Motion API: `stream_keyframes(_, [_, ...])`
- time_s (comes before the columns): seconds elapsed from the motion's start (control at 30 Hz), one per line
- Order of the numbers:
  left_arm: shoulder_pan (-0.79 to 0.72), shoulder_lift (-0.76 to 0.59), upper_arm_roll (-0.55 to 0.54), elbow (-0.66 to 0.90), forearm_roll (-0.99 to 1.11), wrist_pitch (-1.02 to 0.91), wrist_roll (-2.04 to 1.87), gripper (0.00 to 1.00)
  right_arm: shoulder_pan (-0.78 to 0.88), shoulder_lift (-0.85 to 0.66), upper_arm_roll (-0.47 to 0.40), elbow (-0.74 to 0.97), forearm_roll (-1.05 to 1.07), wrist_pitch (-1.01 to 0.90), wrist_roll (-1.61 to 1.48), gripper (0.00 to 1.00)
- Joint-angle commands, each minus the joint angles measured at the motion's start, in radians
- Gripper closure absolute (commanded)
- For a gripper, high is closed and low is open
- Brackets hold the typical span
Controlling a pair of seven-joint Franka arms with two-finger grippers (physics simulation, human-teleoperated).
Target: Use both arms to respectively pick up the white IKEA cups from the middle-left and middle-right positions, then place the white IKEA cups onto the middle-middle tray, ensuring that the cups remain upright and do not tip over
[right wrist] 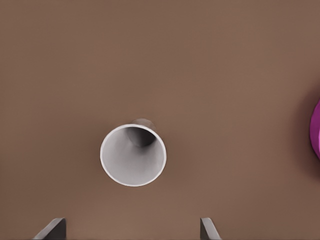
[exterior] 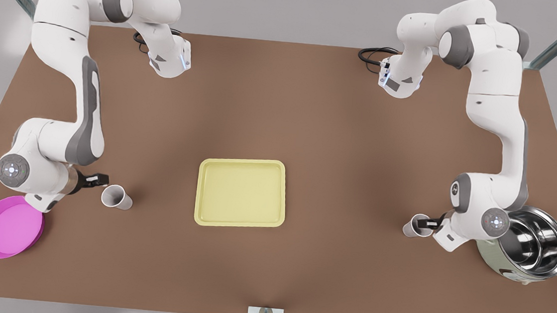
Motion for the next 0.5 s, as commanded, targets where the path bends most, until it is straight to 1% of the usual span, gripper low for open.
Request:
stream_keyframes(0.0, [0.001, 0.011, 0.000, 0.001, -0.021, 0.058, 0.064, 0.00, -0.018, 0.027, -0.002, 0.004, 0.017, 0.112, -0.007, 0.00])
stream_keyframes(0.07, [0.005, 0.019, 0.000, 0.000, -0.021, 0.058, 0.065, 0.00, -0.045, 0.054, -0.002, 0.004, 0.020, 0.133, -0.009, 0.00])
stream_keyframes(0.1, [0.006, 0.025, 0.000, 0.000, -0.020, 0.058, 0.065, 0.04, -0.045, 0.064, -0.002, 0.004, 0.027, 0.136, -0.009, 0.00])
stream_keyframes(0.13, [0.008, 0.025, 0.000, 0.000, -0.021, 0.058, 0.065, 0.26, -0.046, 0.080, -0.002, 0.004, 0.054, 0.151, -0.009, 0.00])
stream_keyframes(0.17, [0.011, 0.025, 0.000, 0.000, -0.023, 0.056, 0.065, 0.43, -0.046, 0.094, -0.002, 0.004, 0.057, 0.173, -0.009, 0.00])
stream_keyframes(0.33, [0.014, 0.034, 0.000, -0.014, -0.092, 0.052, 0.065, 0.68, -0.040, 0.131, 0.002, -0.007, 0.063, 0.208, 0.008, 0.00])
stream_keyframes(0.37, [0.012, 0.035, 0.000, -0.014, -0.092, 0.052, 0.065, 0.69, -0.043, 0.136, 0.002, -0.008, 0.062, 0.210, 0.008, 0.00])
stream_keyframes(0.4, [0.008, 0.039, -0.002, -0.014, -0.092, 0.052, 0.064, 0.75, -0.043, 0.146, 0.002, -0.008, 0.062, 0.210, 0.007, 0.00])
stream_keyframes(0.43, [0.006, 0.037, -0.002, -0.014, -0.090, 0.050, 0.064, 0.79, -0.045, 0.150, 0.002, -0.016, 0.063, 0.210, 0.008, 0.00])
stream_keyframes(0.47, [0.005, 0.034, -0.003, -0.013, -0.090, 0.047, 0.065, 0.79, -0.045, 0.150, 0.002, -0.025, 0.063, 0.216, 0.008, 0.00])
